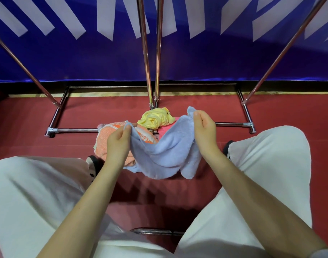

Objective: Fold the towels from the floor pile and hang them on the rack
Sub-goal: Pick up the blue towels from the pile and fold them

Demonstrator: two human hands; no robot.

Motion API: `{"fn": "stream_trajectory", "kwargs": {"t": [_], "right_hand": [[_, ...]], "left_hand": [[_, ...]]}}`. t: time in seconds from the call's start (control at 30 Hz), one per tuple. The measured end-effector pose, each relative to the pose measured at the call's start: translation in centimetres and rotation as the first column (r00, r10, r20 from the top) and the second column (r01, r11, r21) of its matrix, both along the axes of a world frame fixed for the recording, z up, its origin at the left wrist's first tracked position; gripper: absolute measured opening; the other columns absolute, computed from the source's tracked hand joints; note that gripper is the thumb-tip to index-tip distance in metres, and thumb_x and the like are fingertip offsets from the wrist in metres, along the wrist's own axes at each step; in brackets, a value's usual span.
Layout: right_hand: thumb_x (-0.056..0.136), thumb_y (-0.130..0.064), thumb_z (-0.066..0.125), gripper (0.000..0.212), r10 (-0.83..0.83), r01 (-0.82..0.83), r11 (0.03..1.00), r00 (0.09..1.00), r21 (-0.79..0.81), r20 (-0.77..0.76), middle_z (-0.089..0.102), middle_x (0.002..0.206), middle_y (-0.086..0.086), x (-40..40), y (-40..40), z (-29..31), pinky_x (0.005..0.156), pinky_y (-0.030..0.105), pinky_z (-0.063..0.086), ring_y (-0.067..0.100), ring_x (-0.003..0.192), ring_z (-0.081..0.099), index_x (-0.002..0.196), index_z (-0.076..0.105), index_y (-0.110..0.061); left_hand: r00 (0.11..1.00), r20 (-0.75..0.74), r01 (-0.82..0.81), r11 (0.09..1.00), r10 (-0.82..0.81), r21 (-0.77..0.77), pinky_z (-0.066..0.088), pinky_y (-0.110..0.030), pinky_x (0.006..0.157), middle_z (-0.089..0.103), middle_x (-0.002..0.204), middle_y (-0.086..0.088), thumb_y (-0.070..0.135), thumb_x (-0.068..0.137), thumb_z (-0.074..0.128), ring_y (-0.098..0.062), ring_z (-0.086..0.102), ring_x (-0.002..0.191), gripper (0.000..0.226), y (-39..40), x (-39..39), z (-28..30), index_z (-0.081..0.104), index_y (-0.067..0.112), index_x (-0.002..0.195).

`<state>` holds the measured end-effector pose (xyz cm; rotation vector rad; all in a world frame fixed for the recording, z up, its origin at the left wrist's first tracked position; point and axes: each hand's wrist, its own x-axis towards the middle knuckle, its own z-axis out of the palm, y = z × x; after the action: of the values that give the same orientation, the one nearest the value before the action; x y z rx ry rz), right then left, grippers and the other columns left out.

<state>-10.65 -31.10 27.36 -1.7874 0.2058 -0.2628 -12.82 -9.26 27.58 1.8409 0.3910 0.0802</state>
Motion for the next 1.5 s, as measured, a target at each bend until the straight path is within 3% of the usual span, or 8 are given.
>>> {"fn": "stream_trajectory", "kwargs": {"t": [0.27, 0.43, 0.67, 0.83, 0.97, 1.2, 1.33, 1.5], "right_hand": [[0.1, -0.01, 0.042, 0.026, -0.017, 0.021, 0.999, 0.995, -0.038, 0.096, 0.062, 0.088, -0.017, 0.5, -1.3, 1.0, 0.078, 0.012, 0.042, -0.013, 0.082, 0.056, 0.085, 0.061, -0.019], [0.097, -0.009, 0.047, 0.021, -0.038, 0.044, 0.998, 0.991, -0.048, 0.126, 0.061, 0.081, -0.02, 0.6, -2.0, 1.3, 0.073, 0.01, 0.041, -0.014, 0.076, 0.055, 0.085, 0.061, -0.02], [0.087, -0.016, 0.066, 0.018, 0.178, -0.159, 0.973, 0.978, -0.168, 0.105, 0.061, 0.071, -0.006, 0.0, -0.7, 0.4, 0.066, 0.021, 0.04, 0.002, 0.068, 0.051, 0.069, 0.062, -0.013], [0.084, -0.02, 0.071, 0.021, 0.319, -0.293, 0.925, 0.945, -0.24, 0.074, 0.053, 0.063, -0.008, -1.1, 1.1, 0.3, 0.06, 0.019, 0.034, 0.003, 0.062, 0.045, 0.067, 0.059, -0.026], [0.081, -0.022, 0.071, 0.013, 0.303, -0.275, 0.939, 0.946, -0.208, 0.114, 0.061, 0.07, -0.001, -1.3, 1.7, 0.7, 0.064, 0.024, 0.041, 0.01, 0.068, 0.054, 0.072, 0.067, -0.013], [0.088, -0.012, 0.065, 0.014, 0.163, -0.153, 0.983, 0.981, -0.104, 0.101, 0.066, 0.078, -0.007, -1.2, 2.3, 2.0, 0.071, 0.01, 0.041, -0.003, 0.075, 0.058, 0.079, 0.07, -0.022], [0.095, -0.022, 0.052, 0.022, 0.276, -0.248, 0.935, 0.958, -0.254, 0.078, 0.057, 0.068, -0.011, -1.6, 3.3, 1.7, 0.067, 0.017, 0.038, 0.0, 0.068, 0.051, 0.079, 0.064, -0.013], [0.095, -0.017, 0.037, 0.034, 0.413, -0.401, 0.857, 0.91, -0.324, -0.034, 0.066, 0.11, -0.004, -2.3, 4.1, 1.5, 0.088, 0.009, 0.037, -0.002, 0.101, 0.054, 0.114, 0.065, -0.014]], "left_hand": [[0.987, -0.066, -0.154, 0.979, 0.146, -0.135, 0.041, -0.041, 0.072, 0.052, 0.077, -0.007, 0.054, 0.077, 0.053, -0.02, 0.047, 0.074, 0.057, 2.5, 1.2, -1.1, 0.054, -0.002, 0.076], [0.965, -0.176, -0.239, 0.922, 0.192, -0.305, 0.041, -0.028, 0.065, 0.057, 0.064, 0.005, 0.036, 0.089, 0.059, -0.015, 0.053, 0.065, 0.031, 1.5, 1.2, -0.7, 0.067, 0.006, 0.087], [0.98, -0.174, -0.171, 0.875, 0.102, -0.454, 0.042, -0.019, 0.074, 0.065, 0.08, 0.007, 0.026, 0.101, 0.045, -0.009, 0.058, 0.088, 0.021, -0.2, 0.5, -0.6, 0.058, 0.02, 0.085], [0.982, -0.186, -0.121, 0.891, 0.042, -0.438, 0.046, -0.036, 0.096, 0.067, 0.096, -0.002, 0.036, 0.092, 0.055, -0.02, 0.063, 0.103, 0.019, -1.3, 0.3, -1.0, 0.063, 0.02, 0.086], [0.985, -0.171, -0.091, 0.885, 0.013, -0.457, 0.049, -0.037, 0.097, 0.072, 0.099, -0.007, 0.037, 0.095, 0.054, -0.021, 0.066, 0.106, 0.027, -1.8, 0.1, -0.9, 0.07, 0.015, 0.094], [0.991, -0.135, -0.047, 0.856, -0.026, -0.514, 0.051, -0.029, 0.078, 0.075, 0.083, 0.0, 0.031, 0.099, 0.05, -0.012, 0.07, 0.085, 0.03, -2.7, -0.2, 0.1, 0.071, 0.011, 0.093], [0.987, -0.156, -0.034, 0.868, -0.05, -0.495, 0.054, -0.024, 0.071, 0.074, 0.084, -0.003, 0.025, 0.101, 0.042, -0.015, 0.069, 0.087, 0.032, -3.9, -1.0, 0.4, 0.069, 0.009, 0.093], [0.994, -0.099, -0.005, 0.878, -0.048, -0.479, 0.052, -0.028, 0.089, 0.073, 0.102, -0.012, 0.018, 0.101, 0.041, -0.018, 0.068, 0.1, 0.032, -4.5, -1.6, 0.5, 0.068, 0.001, 0.105]]}}
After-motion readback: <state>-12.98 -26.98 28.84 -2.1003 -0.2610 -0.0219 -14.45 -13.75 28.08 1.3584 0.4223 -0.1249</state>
